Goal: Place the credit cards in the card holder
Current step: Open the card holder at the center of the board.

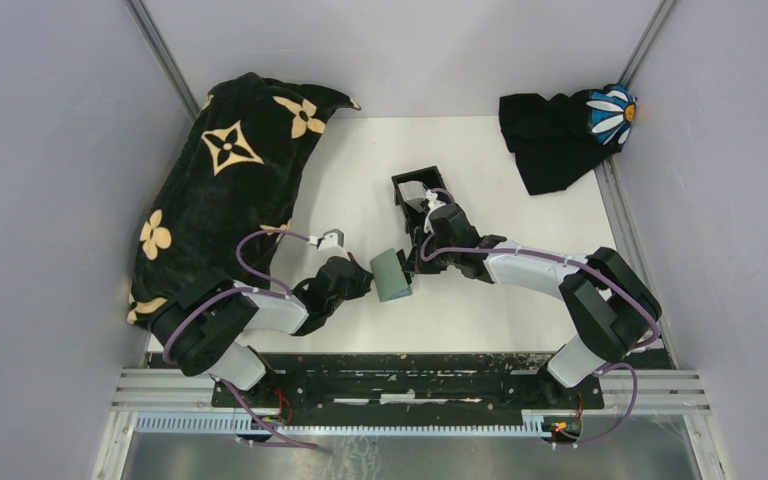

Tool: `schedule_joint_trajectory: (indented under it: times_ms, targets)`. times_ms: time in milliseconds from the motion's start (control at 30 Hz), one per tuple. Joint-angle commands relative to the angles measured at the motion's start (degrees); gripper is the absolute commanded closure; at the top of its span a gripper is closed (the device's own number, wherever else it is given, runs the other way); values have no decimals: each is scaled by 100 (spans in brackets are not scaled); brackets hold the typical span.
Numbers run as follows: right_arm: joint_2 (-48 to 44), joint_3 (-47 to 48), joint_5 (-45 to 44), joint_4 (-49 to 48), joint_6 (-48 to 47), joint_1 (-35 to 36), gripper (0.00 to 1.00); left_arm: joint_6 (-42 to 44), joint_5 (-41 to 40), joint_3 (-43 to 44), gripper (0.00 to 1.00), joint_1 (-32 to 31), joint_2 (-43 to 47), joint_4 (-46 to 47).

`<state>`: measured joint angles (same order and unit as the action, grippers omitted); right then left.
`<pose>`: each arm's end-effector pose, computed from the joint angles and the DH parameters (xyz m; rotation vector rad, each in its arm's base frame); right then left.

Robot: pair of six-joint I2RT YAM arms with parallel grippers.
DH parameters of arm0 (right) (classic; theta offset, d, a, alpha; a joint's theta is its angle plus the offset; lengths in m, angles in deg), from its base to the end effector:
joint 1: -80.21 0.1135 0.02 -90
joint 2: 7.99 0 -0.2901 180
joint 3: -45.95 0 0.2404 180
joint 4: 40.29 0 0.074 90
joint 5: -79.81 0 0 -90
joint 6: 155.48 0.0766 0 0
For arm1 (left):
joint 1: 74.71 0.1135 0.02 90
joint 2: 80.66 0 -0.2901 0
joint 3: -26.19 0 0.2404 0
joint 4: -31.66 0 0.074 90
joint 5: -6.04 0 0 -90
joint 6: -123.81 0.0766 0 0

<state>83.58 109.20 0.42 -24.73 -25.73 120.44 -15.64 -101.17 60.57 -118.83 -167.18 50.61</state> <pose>0.2560 0.2350 0.1860 -0.1094 2.5015 0.8625 0.2118 -0.1738 0.1327 -0.2798 2.1713 -0.6339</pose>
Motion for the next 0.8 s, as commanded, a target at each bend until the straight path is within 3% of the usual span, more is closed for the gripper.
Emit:
schedule_joint_trajectory:
  times_ms: [0,400,767]
  targets:
    - [-59,-81,423,-804,350,-19,99,76,191,-188,93,-31,-185,-531]
    - [-31,177,477,-767,356,59,99,305,799,-148,95,-37,-645,17]
    - [201,517,-16,-322,24,290,99,351,1444,-8,95,-42,-1322,659]
